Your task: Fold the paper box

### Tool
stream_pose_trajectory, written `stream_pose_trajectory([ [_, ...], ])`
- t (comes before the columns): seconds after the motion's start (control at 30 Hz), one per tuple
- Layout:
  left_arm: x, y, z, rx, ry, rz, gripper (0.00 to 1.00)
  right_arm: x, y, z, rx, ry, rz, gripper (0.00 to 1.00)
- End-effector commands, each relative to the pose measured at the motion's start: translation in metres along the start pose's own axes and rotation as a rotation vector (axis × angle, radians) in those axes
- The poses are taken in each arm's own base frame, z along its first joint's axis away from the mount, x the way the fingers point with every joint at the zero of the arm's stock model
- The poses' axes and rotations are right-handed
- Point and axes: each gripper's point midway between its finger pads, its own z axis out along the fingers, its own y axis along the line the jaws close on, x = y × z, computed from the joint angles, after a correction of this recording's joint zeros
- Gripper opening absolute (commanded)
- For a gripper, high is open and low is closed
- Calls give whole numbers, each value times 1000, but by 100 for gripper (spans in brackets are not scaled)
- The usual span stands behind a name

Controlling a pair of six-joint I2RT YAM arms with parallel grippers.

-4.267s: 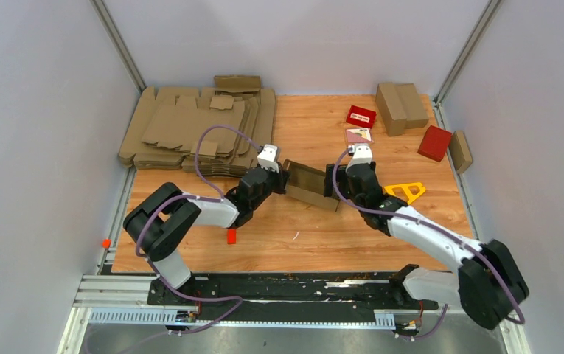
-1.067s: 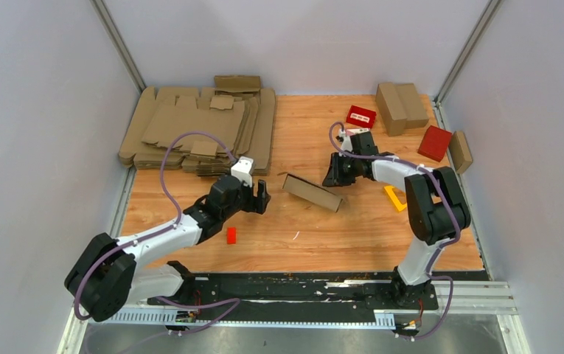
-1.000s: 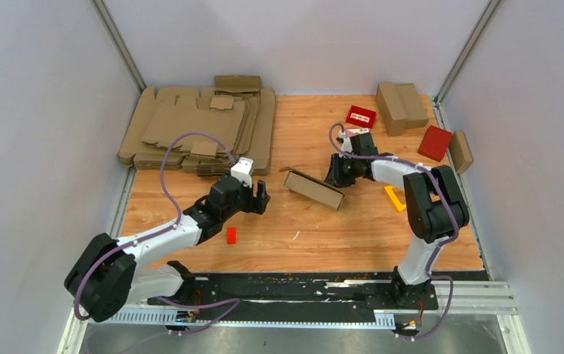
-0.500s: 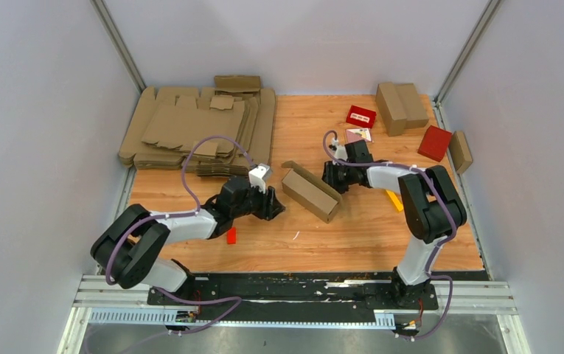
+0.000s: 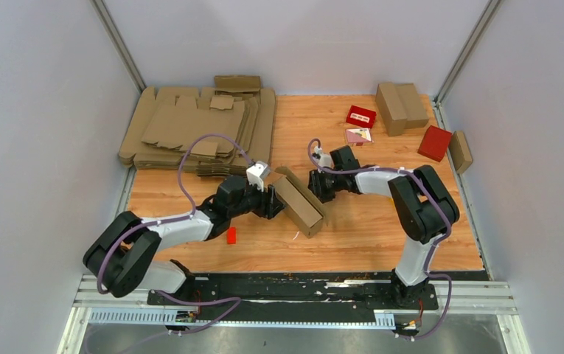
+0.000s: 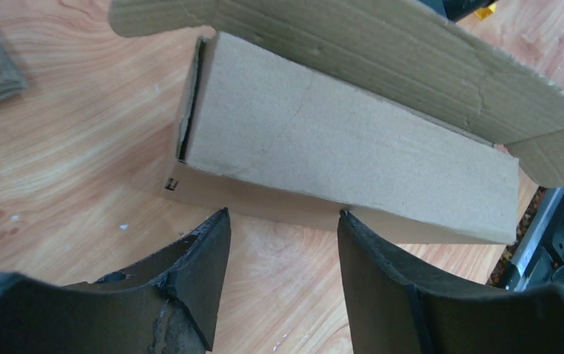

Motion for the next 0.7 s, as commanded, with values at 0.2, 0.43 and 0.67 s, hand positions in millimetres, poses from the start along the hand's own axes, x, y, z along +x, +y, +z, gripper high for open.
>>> stream_pose_trajectory([
  [0.2, -35, 27, -38, -188, -180, 4, 58, -26, 8, -22, 70, -126, -79, 25],
  [0.43, -41, 30, -39, -171, -199, -10, 74, -36, 13, -31, 87, -160, -96, 28],
  [0.67, -46, 36, -26, -154, -203, -56, 91, -48, 26, -53, 110, -219, -120, 34],
])
